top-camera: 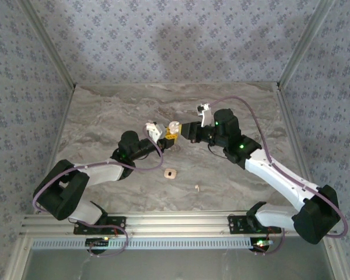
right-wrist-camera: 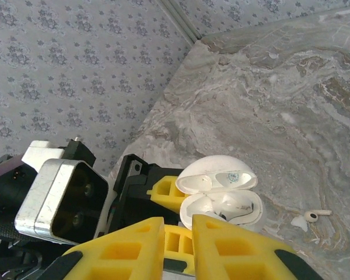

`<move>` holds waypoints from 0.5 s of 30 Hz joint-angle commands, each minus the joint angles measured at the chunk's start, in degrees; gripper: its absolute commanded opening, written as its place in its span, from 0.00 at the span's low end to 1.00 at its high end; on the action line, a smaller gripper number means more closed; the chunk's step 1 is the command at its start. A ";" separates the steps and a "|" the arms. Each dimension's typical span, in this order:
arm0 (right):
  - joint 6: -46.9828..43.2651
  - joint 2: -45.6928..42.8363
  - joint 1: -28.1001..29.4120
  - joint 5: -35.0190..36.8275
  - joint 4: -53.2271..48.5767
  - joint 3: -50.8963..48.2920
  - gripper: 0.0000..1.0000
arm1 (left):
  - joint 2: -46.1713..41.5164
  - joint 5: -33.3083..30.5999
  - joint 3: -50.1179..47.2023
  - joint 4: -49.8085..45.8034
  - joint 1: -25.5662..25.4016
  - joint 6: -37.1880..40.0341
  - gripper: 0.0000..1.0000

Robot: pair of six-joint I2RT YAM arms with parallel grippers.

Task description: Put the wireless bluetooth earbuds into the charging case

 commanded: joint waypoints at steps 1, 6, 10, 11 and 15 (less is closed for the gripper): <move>0.84 0.29 0.14 0.58 -0.95 -0.79 0.22 | -2.28 0.23 0.09 0.33 -0.47 0.91 0.09; 1.04 0.26 -0.04 1.00 -1.36 -1.02 0.25 | -2.54 0.23 0.05 0.22 -0.46 0.99 0.09; 1.02 0.54 -0.14 0.44 -1.61 -1.06 0.29 | -2.45 0.23 0.07 0.40 -0.52 0.87 0.09; 1.09 0.63 -0.13 0.14 -1.55 -1.04 0.30 | -2.38 0.25 0.05 0.40 -0.48 0.90 0.09; 1.02 1.23 -0.13 -1.33 -0.96 -1.06 0.34 | -2.10 0.52 0.22 0.61 -0.47 0.83 0.09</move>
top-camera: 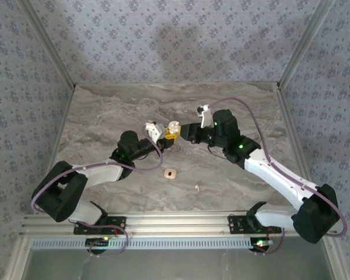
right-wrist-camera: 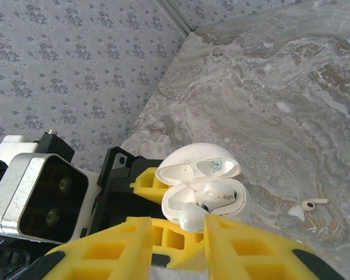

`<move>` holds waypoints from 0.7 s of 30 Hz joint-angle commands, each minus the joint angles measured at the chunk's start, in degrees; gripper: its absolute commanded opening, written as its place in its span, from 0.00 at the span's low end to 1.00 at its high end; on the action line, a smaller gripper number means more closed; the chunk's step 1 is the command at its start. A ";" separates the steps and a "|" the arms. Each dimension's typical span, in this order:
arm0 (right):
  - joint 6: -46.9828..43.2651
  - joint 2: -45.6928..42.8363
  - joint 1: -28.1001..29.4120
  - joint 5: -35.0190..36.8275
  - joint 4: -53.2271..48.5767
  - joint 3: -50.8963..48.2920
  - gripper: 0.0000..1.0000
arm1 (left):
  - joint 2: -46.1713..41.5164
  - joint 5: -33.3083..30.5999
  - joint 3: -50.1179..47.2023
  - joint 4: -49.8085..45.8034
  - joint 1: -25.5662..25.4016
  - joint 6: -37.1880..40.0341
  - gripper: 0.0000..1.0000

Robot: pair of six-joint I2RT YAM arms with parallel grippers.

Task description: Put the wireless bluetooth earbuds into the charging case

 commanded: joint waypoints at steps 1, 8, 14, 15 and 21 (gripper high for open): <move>0.06 0.85 -0.14 -1.77 0.23 -0.64 0.35 | -1.06 0.55 0.31 1.45 -0.50 0.56 0.09; 0.13 1.86 -0.21 -3.11 0.34 -0.34 0.36 | -1.22 0.65 0.40 1.40 -0.46 0.55 0.09; 0.03 2.35 -0.13 -4.78 1.20 -0.06 0.32 | -1.14 0.56 0.40 1.21 -0.45 0.58 0.09; -0.03 2.31 -0.09 -5.08 1.27 -0.08 0.31 | -1.14 0.57 0.40 1.20 -0.52 0.65 0.09; -0.60 2.43 0.29 -6.40 1.71 0.30 0.31 | -1.00 0.56 0.57 1.21 -0.52 0.60 0.09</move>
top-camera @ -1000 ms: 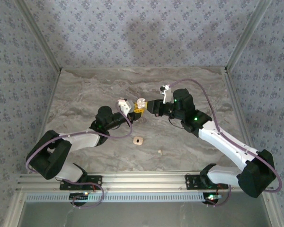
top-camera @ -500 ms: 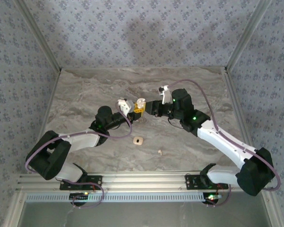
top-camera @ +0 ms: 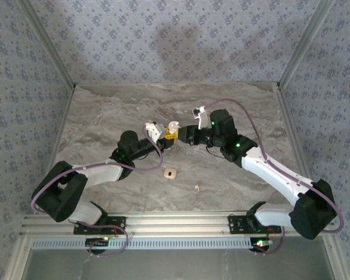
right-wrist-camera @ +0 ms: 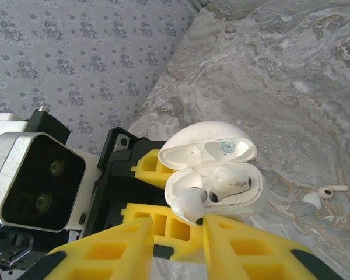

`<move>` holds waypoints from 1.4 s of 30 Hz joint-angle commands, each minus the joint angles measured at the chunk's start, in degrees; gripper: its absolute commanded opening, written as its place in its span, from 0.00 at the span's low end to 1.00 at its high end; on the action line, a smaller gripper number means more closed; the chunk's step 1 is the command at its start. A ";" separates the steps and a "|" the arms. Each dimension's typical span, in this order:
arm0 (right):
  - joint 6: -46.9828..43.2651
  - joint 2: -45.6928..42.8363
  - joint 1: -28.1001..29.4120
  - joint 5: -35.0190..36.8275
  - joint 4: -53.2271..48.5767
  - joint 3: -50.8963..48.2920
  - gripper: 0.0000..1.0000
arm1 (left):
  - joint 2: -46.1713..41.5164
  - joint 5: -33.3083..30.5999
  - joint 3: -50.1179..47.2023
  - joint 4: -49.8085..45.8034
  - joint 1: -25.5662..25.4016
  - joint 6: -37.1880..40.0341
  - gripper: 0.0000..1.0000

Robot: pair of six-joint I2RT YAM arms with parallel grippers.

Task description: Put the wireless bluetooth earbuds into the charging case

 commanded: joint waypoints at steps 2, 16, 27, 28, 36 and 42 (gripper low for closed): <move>-0.70 0.45 0.40 -2.12 1.44 0.52 0.30 | -1.00 0.63 0.57 1.36 -0.45 0.51 0.09; -1.57 1.40 0.93 -2.29 2.21 1.97 0.29 | -1.13 0.63 0.49 1.29 -0.47 0.62 0.09; -2.96 1.07 1.08 -1.13 -0.33 2.75 0.36 | -1.41 0.63 0.27 1.29 -0.45 0.79 0.09; -3.10 0.60 0.92 -0.83 -0.86 2.46 0.37 | -1.57 0.63 0.23 1.22 -0.45 0.80 0.09; -3.70 -1.77 -0.16 -1.85 -3.37 1.53 0.39 | -1.66 0.53 0.13 1.12 -0.46 0.77 0.09; -3.85 -3.06 -1.41 -2.38 -3.53 1.33 0.37 | -1.89 0.67 0.18 0.95 -0.47 0.96 0.09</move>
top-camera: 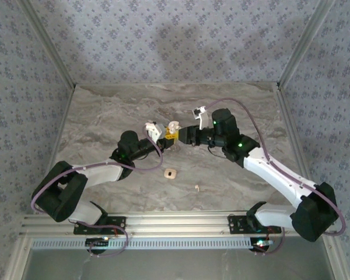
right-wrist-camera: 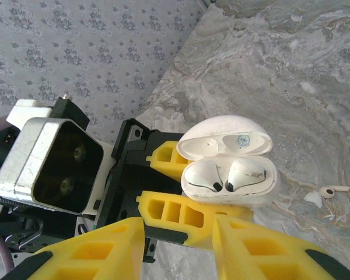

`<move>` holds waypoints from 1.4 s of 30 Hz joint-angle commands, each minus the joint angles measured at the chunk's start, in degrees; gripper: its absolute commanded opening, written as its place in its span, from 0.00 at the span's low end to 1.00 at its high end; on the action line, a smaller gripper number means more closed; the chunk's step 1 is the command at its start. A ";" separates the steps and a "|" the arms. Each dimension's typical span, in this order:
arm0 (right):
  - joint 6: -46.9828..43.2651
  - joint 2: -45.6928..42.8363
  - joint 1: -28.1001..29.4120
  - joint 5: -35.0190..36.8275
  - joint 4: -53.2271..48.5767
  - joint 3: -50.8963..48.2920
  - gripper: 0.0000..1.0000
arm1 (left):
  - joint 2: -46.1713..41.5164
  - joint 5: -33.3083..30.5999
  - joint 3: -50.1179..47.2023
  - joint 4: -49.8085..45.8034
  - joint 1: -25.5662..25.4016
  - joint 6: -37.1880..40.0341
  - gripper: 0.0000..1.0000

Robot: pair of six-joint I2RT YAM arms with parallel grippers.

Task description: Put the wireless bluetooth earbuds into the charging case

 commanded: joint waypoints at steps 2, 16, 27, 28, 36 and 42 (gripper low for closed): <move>-1.47 -1.93 -1.10 -0.71 -1.45 0.62 0.37 | -2.03 1.41 0.27 1.08 -0.52 0.83 0.09; -17.47 -3.82 -11.77 -12.69 -10.67 3.81 0.50 | -3.28 16.78 4.33 -7.19 -0.52 2.09 0.09; -49.73 -5.08 -11.16 -12.74 -27.26 12.35 0.69 | -5.57 22.99 11.01 -28.69 -0.73 11.30 0.09; -52.66 -4.95 -10.94 -12.01 -28.87 12.91 0.72 | -5.77 23.03 11.45 -30.18 -0.80 12.04 0.09; -78.24 -4.14 -7.60 -8.88 -36.10 15.38 0.87 | -6.04 23.13 12.70 -34.06 -1.45 14.49 0.09; -81.72 1.86 -5.20 -5.53 -42.99 19.93 0.87 | -6.17 22.99 12.79 -34.74 -1.85 15.20 0.10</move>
